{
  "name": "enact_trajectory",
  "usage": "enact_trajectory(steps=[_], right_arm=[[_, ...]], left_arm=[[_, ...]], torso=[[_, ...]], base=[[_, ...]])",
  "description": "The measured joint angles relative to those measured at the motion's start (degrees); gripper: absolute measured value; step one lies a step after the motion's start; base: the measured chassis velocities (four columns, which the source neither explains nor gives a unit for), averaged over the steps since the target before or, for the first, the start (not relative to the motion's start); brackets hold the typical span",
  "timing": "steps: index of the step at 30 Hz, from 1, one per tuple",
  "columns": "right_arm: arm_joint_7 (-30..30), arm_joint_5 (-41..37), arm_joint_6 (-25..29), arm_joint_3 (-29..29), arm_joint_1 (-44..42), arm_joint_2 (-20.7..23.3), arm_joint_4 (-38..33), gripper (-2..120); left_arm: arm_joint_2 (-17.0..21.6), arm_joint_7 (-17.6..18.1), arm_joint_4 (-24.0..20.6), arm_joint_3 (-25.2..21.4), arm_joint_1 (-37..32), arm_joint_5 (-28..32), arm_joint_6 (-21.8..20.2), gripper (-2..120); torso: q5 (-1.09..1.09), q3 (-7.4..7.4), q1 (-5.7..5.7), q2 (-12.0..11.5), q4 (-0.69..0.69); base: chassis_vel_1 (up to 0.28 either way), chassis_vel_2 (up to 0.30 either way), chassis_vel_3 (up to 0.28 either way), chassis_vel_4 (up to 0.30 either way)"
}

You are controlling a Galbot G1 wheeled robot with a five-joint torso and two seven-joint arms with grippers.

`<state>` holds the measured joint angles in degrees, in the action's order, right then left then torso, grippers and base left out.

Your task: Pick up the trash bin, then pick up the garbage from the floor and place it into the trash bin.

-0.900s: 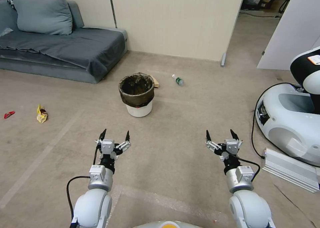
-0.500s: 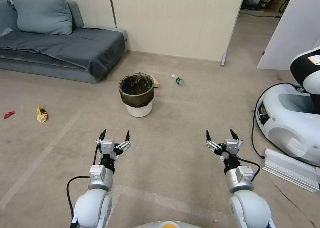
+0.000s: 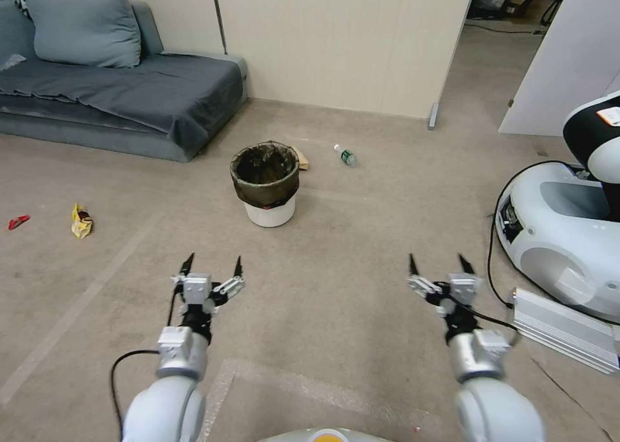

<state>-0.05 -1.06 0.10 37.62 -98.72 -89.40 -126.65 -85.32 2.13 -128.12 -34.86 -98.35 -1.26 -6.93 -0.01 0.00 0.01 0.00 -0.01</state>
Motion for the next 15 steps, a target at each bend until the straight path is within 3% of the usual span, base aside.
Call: enact_trajectory(steps=[4,9,15], right_arm=[[-0.31,-0.9,0.14,4.05,-6.88,-2.36,-8.4,100],[-0.71,-1.29,-0.26,3.81,-8.49,-2.73,-9.97,100],[-0.69,-1.2,-0.26,3.15,-8.48,-2.74,-9.91,100]], left_arm=[[0.37,1.33,-8.13,-2.04,-5.78,-0.84,-4.23,100],[0.87,2.19,-14.97,-3.58,-11.0,-1.95,-7.43,100],[1.01,1.99,-15.72,-3.51,-11.96,-2.58,-7.59,100]], torso=[[-0.01,0.0,-0.01,0.0,-0.01],[0.03,0.0,0.0,0.0,0.03],[0.0,-0.01,0.0,0.0,0.01]], base=[[0.0,0.0,0.0,0.0],[0.0,0.0,0.0,0.0],[0.0,0.0,0.0,0.0]])
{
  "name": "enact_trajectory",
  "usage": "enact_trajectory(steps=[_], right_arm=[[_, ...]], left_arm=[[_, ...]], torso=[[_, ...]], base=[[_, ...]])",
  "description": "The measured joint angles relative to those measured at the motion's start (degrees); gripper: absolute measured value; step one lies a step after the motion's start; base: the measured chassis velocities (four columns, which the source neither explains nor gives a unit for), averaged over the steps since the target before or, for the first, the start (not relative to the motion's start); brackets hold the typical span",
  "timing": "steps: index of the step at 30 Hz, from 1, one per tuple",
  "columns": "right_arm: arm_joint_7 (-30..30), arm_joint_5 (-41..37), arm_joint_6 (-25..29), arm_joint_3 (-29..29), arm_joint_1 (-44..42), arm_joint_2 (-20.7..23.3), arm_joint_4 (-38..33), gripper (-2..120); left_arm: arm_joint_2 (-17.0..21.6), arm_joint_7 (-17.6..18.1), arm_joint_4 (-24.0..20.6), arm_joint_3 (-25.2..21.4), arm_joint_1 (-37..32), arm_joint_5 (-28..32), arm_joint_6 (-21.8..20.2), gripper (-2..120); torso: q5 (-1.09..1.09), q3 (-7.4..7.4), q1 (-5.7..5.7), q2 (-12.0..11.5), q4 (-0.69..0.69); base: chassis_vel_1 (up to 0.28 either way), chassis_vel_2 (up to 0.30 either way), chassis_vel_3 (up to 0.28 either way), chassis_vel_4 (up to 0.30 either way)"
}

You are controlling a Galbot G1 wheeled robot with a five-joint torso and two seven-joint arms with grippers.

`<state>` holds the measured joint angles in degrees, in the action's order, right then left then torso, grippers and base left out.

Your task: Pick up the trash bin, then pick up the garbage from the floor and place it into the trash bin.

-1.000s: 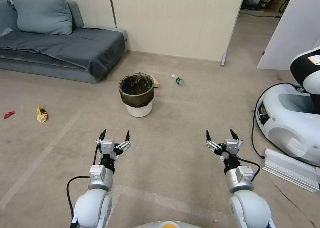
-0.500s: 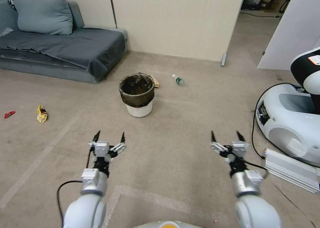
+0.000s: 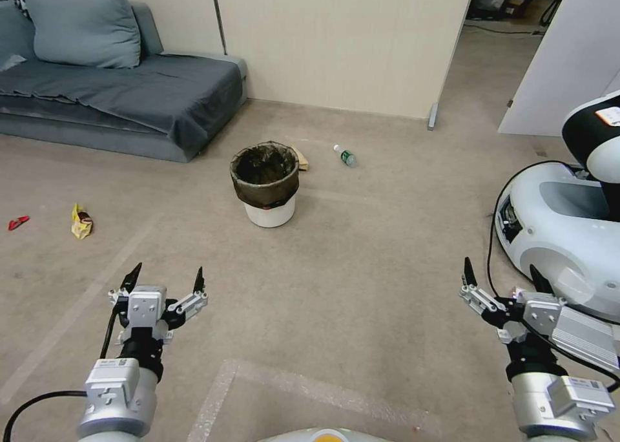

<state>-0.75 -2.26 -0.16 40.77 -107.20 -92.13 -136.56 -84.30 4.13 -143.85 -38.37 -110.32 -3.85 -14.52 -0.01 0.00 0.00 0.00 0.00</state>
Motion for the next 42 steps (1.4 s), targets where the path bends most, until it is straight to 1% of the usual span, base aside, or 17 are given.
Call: enact_trajectory(steps=[10,19,42], right_arm=[[0.16,0.87,0.14,-0.75,-0.07,-0.14,0.83,100],[0.48,3.2,0.05,-2.25,-0.26,-0.06,1.74,100],[-0.56,3.23,0.01,-2.09,-0.18,-0.01,2.03,100]], left_arm=[[-0.17,-0.18,0.21,0.31,0.31,0.25,0.03,100],[-0.15,-0.74,0.42,0.55,0.69,0.31,-0.36,100],[-0.21,-1.31,1.13,0.27,0.99,-0.3,-0.74,100]], torso=[[0.01,0.0,0.0,0.0,0.0],[0.01,0.0,0.0,0.0,0.0],[0.01,0.0,0.0,0.0,0.0]], base=[[0.0,0.0,0.0,0.0],[0.0,0.0,0.0,0.0],[0.0,0.0,0.0,0.0]])
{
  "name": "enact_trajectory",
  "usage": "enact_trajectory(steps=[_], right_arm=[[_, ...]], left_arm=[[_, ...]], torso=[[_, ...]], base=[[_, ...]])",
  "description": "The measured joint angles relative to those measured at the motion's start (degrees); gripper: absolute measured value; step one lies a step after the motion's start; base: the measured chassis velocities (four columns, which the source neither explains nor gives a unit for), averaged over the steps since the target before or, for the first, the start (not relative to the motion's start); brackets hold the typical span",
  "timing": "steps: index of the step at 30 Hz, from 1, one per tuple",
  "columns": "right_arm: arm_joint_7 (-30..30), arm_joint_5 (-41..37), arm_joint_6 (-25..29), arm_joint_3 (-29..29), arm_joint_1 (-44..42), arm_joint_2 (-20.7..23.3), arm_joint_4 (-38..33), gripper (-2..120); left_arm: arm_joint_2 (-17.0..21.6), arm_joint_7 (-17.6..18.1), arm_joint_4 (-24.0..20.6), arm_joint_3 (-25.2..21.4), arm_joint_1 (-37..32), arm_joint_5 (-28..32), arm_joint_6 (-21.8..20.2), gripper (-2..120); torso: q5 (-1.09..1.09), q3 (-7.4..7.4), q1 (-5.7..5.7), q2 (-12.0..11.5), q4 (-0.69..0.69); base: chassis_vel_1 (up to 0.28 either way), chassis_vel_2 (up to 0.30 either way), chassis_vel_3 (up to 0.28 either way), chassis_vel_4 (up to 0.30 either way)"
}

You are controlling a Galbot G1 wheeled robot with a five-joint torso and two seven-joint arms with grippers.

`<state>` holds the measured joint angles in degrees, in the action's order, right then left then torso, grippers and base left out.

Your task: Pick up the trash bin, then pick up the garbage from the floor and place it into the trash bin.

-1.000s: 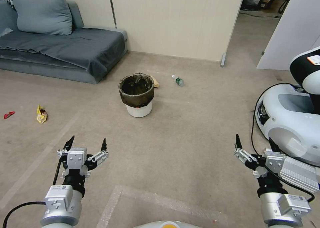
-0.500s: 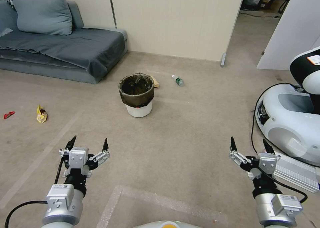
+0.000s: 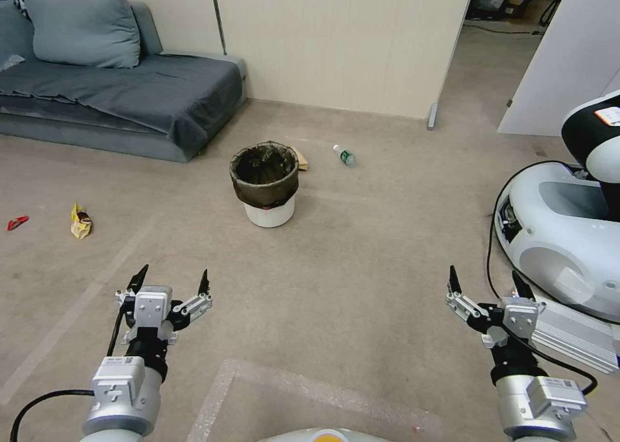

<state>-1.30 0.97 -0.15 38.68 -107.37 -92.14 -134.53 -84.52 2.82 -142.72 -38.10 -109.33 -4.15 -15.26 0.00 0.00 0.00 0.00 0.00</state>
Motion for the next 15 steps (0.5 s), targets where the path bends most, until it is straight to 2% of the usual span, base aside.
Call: enact_trajectory(steps=[6,8,15], right_arm=[[-0.18,-0.03,0.0,0.06,0.03,0.0,0.0,100],[-0.33,-0.13,-0.02,0.13,0.03,0.0,0.0,100],[-0.37,-0.18,-0.06,0.22,0.05,0.0,-0.14,100]], left_arm=[[-0.04,-0.03,0.33,0.04,0.08,-0.02,0.66,100],[-0.03,-0.66,1.22,-0.16,0.2,-1.03,3.18,100],[0.0,-1.24,1.08,-0.07,0.27,-1.32,2.97,100]], torso=[[0.0,0.0,0.0,0.0,0.0],[0.0,0.0,0.0,0.0,0.0],[0.0,0.0,0.0,0.0,0.0]], base=[[0.0,0.0,0.0,0.0],[0.0,0.0,0.0,0.0],[0.0,0.0,0.0,0.0]])
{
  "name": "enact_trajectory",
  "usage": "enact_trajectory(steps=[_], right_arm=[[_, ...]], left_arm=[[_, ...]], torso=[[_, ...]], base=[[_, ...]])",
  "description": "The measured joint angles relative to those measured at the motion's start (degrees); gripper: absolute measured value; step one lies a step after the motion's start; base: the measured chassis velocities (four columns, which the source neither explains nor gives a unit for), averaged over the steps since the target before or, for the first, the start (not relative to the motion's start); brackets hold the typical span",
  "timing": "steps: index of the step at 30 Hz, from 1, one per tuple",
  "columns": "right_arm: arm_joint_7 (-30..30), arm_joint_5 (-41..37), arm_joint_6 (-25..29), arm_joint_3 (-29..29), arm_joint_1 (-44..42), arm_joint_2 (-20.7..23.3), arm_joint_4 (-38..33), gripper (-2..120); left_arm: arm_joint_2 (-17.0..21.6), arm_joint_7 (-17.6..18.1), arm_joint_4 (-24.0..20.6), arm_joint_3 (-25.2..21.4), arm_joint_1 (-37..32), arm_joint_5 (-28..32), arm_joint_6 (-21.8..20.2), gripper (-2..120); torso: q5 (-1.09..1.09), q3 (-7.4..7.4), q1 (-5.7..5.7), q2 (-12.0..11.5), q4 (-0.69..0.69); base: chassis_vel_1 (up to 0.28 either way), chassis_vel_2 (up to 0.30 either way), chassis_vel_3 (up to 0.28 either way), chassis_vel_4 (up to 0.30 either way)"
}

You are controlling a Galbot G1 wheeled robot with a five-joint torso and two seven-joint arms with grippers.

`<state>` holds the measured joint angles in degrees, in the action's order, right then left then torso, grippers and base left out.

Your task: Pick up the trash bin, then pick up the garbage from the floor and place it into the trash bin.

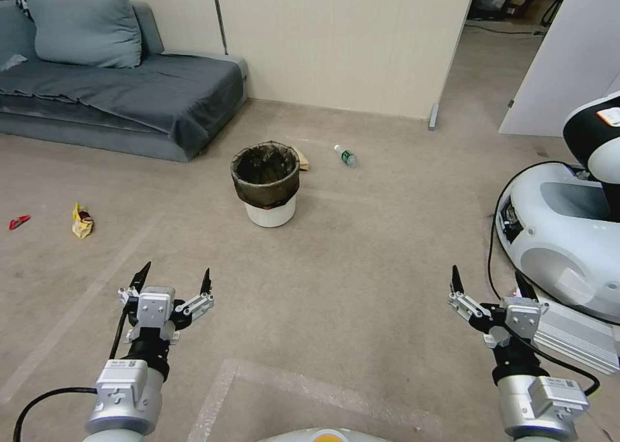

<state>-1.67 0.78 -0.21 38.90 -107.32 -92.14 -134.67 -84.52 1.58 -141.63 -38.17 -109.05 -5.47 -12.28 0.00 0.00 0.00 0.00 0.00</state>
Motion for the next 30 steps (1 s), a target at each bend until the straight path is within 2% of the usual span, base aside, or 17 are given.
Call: enact_trajectory(steps=[17,30], right_arm=[[0.08,-0.09,-0.3,0.19,0.07,0.0,-0.18,100],[0.07,0.19,-0.11,0.24,0.12,0.0,0.19,100]], left_arm=[[-0.07,0.22,-0.19,-0.28,0.07,0.52,-0.73,100],[-0.1,0.21,-0.09,-0.32,0.14,0.5,-0.73,100]], torso=[[0.0,0.0,0.01,0.0,0.0],[0.0,0.0,-0.01,0.0,0.0]], base=[[-0.006,0.004,0.005,-0.006],[-0.131,0.128,0.139,-0.142]])
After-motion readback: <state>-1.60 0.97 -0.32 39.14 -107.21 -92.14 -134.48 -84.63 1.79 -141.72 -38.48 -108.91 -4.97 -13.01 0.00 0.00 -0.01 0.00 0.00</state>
